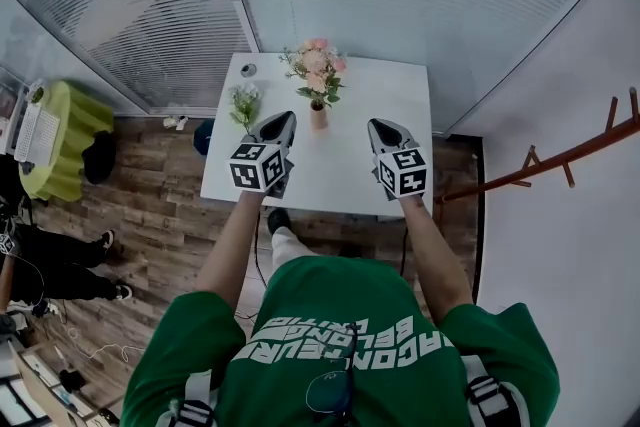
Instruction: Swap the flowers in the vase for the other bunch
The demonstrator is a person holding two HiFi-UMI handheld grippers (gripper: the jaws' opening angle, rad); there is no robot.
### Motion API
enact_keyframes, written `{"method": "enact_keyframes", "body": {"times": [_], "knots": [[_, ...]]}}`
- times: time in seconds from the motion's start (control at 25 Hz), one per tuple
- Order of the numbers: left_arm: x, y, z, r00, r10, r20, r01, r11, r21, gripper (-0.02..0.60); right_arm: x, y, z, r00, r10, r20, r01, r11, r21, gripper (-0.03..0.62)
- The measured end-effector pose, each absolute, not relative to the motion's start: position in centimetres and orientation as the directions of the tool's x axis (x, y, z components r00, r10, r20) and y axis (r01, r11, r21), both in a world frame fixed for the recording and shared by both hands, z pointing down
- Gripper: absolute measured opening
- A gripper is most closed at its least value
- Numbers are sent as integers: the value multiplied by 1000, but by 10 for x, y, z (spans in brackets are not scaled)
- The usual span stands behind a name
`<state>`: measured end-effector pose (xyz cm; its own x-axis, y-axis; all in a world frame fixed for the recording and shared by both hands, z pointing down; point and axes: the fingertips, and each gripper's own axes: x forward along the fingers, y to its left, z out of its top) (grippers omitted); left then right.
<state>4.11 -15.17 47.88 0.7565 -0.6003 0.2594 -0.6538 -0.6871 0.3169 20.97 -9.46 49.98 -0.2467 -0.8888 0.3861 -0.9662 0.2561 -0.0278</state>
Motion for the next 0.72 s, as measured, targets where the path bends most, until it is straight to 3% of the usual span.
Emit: {"method": "enact_keyframes", "body": {"times": [0.72], "knots": [[51,-151,487,773,-572,273,-634,-702,325,2,212,-98,505,-248,-883,399,-965,262,-21,12]]}}
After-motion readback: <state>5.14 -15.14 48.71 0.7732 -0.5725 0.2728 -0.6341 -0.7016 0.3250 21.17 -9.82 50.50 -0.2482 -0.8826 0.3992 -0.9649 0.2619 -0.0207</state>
